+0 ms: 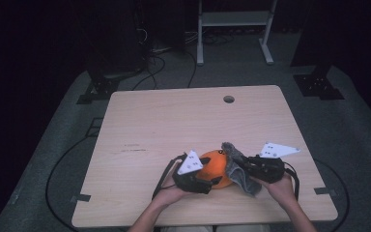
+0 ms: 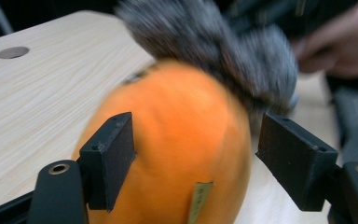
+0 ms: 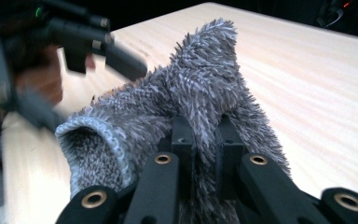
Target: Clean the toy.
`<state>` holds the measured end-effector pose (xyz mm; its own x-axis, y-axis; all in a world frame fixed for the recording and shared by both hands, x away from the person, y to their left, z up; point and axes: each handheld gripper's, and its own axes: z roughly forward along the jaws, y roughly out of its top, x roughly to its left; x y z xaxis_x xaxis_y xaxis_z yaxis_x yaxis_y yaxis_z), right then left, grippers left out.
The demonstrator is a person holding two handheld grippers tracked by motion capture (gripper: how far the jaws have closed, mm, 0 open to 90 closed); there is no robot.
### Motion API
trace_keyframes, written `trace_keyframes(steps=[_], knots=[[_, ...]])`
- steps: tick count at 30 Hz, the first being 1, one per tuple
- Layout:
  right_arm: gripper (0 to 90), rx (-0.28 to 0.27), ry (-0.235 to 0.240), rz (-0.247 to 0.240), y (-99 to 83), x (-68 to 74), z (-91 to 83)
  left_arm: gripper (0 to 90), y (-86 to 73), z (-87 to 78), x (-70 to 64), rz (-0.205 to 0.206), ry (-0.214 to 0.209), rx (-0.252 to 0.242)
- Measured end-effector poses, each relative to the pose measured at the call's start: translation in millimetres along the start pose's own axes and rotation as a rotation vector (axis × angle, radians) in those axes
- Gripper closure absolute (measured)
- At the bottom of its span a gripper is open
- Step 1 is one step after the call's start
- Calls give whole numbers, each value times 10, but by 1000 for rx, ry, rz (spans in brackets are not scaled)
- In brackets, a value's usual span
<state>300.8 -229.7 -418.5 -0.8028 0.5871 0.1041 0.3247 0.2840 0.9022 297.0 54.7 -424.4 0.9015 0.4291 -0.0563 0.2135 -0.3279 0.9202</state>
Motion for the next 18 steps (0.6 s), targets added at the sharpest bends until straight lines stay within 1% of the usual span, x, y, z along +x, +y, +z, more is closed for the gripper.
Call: trace_keyframes(steps=[1,2,3,4,5,6,7,8,9,10,11,13,14,15,16,17,18], knots=[[810,1,12,8,-16,-14,-18,256,-2,-11,25,-12,21,-9],[810,2,13,0,-32,-16,-27,249,-10,-11,45,-10,57,-2],[810,2,21,-12,-43,-11,-30,245,-23,-1,65,-18,72,1],[809,0,32,-24,-51,-10,-29,235,-42,12,81,-33,71,0],[809,4,28,-30,-52,-8,-31,239,-61,32,85,-43,72,8],[809,6,24,-31,-55,-16,-32,250,-81,59,76,-41,72,23],[809,15,18,-24,-60,-27,-33,260,-110,96,49,-40,70,28],[809,23,-8,-18,-64,-48,-40,267,-128,118,28,-45,69,30],[810,27,-19,-8,-62,-59,-49,270,-148,151,-9,-43,63,43],[810,24,-10,5,-52,-64,-67,271,-157,160,-25,-29,60,50],[811,19,-10,1,-43,-44,-78,272,-165,162,-42,-19,58,54],[811,17,-2,-46,-7,48,-88,272,-163,143,-34,-14,43,64],[811,20,2,-58,-2,69,-87,272,-150,117,-21,-8,29,73],[810,22,17,-64,-4,77,-82,270,-131,86,-4,-9,14,71],[810,28,40,-60,-14,65,-76,259,-110,56,14,-14,-1,53],[810,34,50,-59,-26,53,-71,257,-91,27,30,-12,-3,33],[810,36,49,-62,-39,43,-69,257,-80,12,44,-13,5,12]])
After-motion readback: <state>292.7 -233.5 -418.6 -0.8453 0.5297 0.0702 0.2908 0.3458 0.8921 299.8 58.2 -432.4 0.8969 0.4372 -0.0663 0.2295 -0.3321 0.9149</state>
